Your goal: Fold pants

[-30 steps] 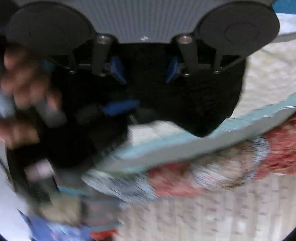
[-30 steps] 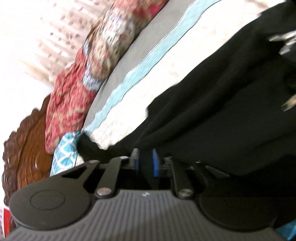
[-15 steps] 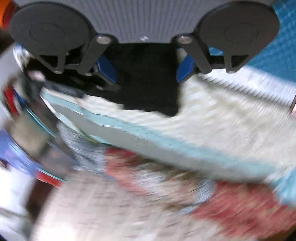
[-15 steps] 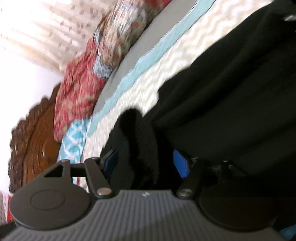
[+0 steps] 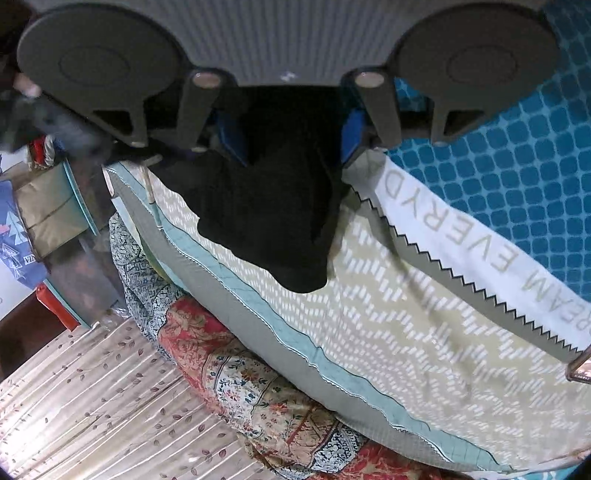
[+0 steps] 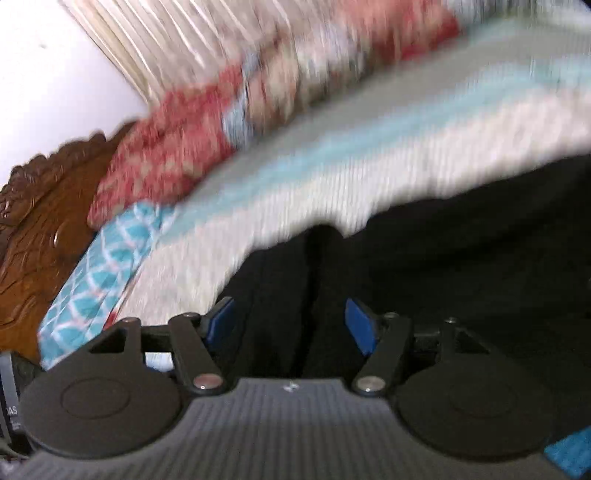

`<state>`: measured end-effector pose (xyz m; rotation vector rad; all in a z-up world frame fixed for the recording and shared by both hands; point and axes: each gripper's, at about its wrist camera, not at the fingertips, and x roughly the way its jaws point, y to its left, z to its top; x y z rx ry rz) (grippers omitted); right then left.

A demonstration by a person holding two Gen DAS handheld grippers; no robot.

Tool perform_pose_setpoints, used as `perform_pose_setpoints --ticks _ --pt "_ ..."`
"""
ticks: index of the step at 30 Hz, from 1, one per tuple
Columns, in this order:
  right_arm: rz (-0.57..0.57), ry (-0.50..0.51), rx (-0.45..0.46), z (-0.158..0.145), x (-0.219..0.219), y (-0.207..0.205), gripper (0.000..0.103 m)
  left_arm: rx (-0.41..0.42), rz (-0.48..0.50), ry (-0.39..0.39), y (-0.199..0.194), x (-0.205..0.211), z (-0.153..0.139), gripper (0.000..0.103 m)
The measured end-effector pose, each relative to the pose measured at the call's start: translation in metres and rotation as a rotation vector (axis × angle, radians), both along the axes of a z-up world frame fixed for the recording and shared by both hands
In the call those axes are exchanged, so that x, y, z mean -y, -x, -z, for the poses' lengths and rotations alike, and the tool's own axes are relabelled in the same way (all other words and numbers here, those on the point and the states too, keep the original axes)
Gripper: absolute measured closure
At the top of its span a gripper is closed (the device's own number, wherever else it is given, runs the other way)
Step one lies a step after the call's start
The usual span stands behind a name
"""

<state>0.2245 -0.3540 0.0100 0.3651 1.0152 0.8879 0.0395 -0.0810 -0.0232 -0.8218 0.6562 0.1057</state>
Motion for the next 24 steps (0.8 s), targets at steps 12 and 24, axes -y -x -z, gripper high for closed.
perform_pose_setpoints --ticks 12,24 --pt "0.092 -0.032 0.122 -0.028 0.050 -0.017 0.096 -0.012 0.025 -0.037 -0.008 0.014 -0.007 0.030" --pt "-0.067 -0.079 -0.188 0.022 -0.016 -0.028 0.079 -0.048 -0.007 0.003 0.006 0.005 -0.005 0.027"
